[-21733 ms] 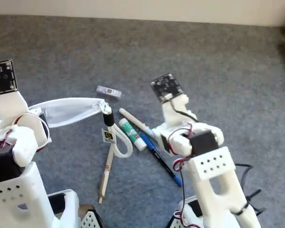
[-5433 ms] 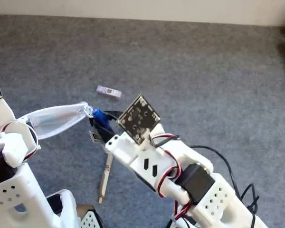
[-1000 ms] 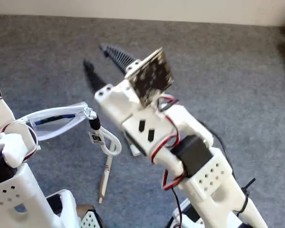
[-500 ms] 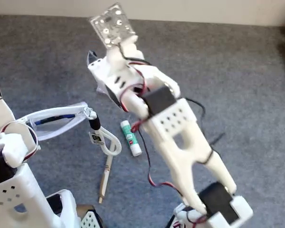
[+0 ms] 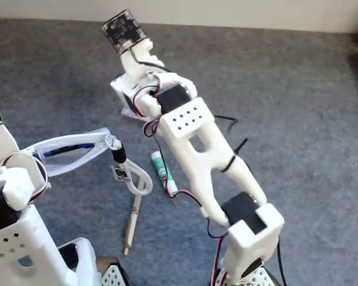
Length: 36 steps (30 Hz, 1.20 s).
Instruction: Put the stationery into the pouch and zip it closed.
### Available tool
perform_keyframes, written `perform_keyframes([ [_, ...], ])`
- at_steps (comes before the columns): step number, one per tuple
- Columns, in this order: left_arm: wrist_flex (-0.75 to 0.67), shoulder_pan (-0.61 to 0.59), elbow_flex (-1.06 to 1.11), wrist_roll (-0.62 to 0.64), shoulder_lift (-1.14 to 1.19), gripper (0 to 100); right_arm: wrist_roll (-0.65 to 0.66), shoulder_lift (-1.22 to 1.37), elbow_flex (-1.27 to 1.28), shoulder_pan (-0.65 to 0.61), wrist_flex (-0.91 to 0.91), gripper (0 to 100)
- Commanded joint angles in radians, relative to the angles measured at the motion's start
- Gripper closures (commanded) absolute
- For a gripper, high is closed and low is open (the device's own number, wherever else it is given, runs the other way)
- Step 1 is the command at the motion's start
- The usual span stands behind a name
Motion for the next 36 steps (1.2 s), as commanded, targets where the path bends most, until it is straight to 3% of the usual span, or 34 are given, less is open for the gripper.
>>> perform_keyframes([
  [1, -0.006, -0.013, 0.002, -0.011, 0.016, 99, 0.068, 0.038, -0.082, 0.01, 0.004, 85.7],
  [10, -0.006, -0.013, 0.002, -0.012, 0.016, 99, 0.077, 0.122, -0.082, -0.012, 0.004, 85.6],
  [14, -0.006, -0.015, 0.002, -0.012, 0.016, 99, 0.161, 0.177, -0.082, -0.013, 0.004, 85.6],
  [30, -0.006, -0.015, 0.002, -0.012, 0.016, 99, 0.169, 0.225, -0.076, -0.03, 0.002, 85.6],
  [36, -0.006, -0.015, 0.004, -0.012, 0.016, 99, 0.221, 0.361, -0.136, -0.028, -0.004, 85.6],
])
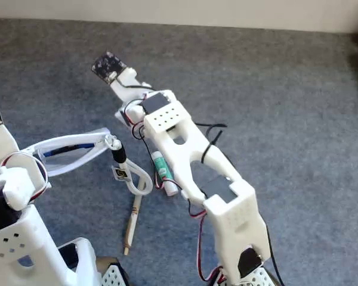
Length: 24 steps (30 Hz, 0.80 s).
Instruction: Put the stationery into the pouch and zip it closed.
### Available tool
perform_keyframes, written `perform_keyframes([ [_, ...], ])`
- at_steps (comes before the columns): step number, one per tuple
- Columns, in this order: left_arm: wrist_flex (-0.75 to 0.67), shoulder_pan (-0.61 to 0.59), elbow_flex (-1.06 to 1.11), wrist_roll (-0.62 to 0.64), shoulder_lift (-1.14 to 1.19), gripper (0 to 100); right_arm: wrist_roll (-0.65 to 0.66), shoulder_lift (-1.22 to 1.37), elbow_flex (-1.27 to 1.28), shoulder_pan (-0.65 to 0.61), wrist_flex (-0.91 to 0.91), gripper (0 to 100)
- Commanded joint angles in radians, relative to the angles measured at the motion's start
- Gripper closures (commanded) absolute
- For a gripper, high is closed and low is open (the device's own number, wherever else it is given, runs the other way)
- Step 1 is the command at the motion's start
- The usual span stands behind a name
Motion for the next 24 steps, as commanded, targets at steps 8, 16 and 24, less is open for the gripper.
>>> perform_keyframes([
  [8, -0.006, -0.015, 0.004, -0.012, 0.016, 99, 0.075, 0.231, -0.303, -0.008, 0.004, 85.6],
  [16, -0.006, -0.015, 0.004, -0.012, 0.016, 99, 0.08, 0.318, -0.367, -0.005, 0.004, 85.6],
  [24, -0.035, -0.015, 0.053, -0.012, 0.01, 99, 0.081, 0.4, -0.432, 0.008, 0.004, 86.0],
])
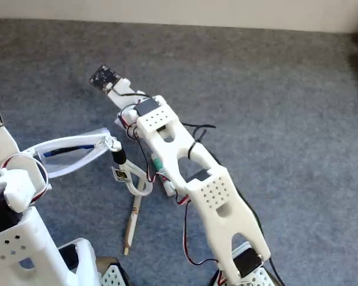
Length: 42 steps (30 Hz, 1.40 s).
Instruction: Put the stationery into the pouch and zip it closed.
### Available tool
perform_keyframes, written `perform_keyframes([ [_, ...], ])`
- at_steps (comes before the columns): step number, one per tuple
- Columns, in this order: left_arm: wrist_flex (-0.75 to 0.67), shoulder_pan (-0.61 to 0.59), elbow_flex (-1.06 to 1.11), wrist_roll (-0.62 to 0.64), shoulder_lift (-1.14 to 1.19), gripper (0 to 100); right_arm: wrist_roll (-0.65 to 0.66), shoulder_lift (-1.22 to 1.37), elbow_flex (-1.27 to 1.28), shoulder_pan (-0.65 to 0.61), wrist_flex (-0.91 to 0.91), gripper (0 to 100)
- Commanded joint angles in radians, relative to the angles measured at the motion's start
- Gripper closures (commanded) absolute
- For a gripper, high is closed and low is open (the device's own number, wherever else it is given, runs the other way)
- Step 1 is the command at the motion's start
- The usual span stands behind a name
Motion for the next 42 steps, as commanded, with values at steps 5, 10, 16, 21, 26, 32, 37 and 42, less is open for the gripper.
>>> perform_keyframes([
  [5, -0.032, -0.013, 0.027, -0.012, 0.01, 99, 0.015, 0.028, -0.09, 0.015, 0.005, 88.9],
  [10, -0.032, -0.013, 0.027, -0.012, 0.01, 99, 0.13, 0.025, -0.091, 0.018, 0.059, 98.7],
  [16, -0.032, -0.013, 0.024, -0.012, 0.01, 99, 0.235, 0.027, -0.199, 0.012, 0.234, 99.4],
  [21, -0.032, -0.013, 0.024, -0.012, 0.01, 99, 0.235, 0.033, -0.363, 0.013, 0.432, 99.4],
  [26, -0.032, -0.013, 0.024, -0.012, 0.01, 99, 0.236, 0.033, -0.446, 0.018, 0.524, 99.4],
  [32, -0.032, -0.013, 0.021, -0.012, 0.01, 99, 0.239, 0.035, -0.444, 0.059, 0.529, 99.4],
  [37, -0.032, -0.013, 0.021, -0.012, 0.01, 99, 0.239, 0.035, -0.444, 0.071, 0.521, 99.2],
  [42, -0.032, -0.013, 0.021, -0.012, 0.01, 99, 0.236, 0.036, -0.443, 0.067, 0.562, 90.9],
])
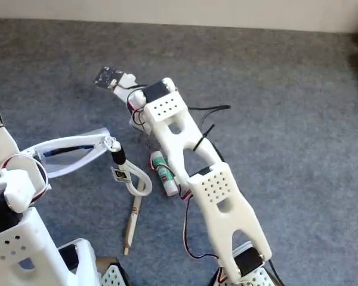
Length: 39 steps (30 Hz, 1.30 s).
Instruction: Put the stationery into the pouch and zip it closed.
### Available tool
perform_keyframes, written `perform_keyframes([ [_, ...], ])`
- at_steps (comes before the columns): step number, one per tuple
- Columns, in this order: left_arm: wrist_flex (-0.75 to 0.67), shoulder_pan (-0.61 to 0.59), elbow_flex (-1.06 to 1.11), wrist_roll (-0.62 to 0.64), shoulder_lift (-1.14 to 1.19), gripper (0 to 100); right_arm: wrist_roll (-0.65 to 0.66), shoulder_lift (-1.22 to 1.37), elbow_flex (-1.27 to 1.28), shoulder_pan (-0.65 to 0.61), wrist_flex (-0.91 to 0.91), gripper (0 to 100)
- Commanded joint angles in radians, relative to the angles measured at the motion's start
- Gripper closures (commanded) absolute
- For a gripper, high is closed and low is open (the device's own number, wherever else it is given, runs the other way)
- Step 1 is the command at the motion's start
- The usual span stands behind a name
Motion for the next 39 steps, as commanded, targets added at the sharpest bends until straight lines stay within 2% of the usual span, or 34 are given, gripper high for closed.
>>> perform_keyframes([
  [1, -0.015, -0.013, 0.008, -0.006, 0.012, 99, 0.011, -0.03, -0.064, 0.007, 0.041, 89.1],
  [22, -0.015, -0.013, 0.01, -0.006, 0.012, 99, 0.015, 0.12, -0.073, 0.007, 0.033, 88.3],
  [27, -0.015, -0.013, 0.01, -0.006, 0.012, 99, 0.017, 0.111, -0.074, 0.007, 0.033, 99.8],
  [39, -0.015, -0.013, 0.012, -0.006, 0.012, 99, 0.015, -0.001, -0.107, -0.001, 0.111, 99.5],
])
